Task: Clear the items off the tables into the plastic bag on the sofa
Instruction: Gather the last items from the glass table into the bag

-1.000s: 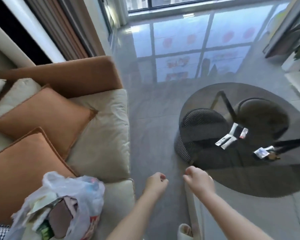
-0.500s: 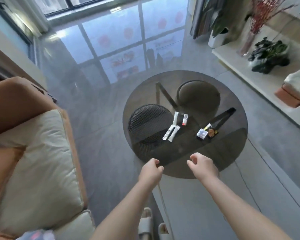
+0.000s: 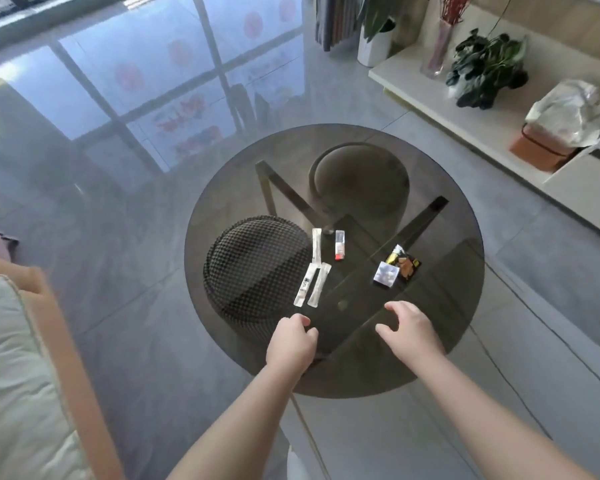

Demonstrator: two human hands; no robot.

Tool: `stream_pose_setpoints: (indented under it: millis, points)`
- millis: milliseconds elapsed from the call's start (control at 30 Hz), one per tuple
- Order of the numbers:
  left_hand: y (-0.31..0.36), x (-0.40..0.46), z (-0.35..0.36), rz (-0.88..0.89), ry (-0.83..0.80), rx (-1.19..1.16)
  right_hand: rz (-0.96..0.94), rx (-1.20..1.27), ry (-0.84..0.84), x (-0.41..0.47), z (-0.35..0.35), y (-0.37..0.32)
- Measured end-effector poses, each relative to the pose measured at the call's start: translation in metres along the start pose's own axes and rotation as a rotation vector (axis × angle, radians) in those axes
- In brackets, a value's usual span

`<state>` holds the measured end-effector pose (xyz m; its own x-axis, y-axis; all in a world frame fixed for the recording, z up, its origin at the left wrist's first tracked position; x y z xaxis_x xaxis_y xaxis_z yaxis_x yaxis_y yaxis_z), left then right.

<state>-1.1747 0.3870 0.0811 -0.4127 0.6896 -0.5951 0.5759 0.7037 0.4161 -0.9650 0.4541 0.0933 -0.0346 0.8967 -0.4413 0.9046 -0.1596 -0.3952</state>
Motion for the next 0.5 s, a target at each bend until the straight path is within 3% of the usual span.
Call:
stream_pose_setpoints:
  millis: [500]
  points:
    - [0.02, 0.133, 0.036, 0.008, 0.137, 0.064, -0.088, -0.239, 0.026, 0.126, 0.041, -0.011]
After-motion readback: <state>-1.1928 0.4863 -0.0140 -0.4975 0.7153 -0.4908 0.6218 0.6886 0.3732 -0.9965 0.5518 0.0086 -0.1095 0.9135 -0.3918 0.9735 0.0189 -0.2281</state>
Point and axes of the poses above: each hand's wrist, its own x-axis towards the middle knuckle, its own z-axis out of the palm, y = z × x, the point moved 6 cm from there along x, towards the middle knuckle, and after that the axes turned 3 degrees about y, right-handed, at the moved point
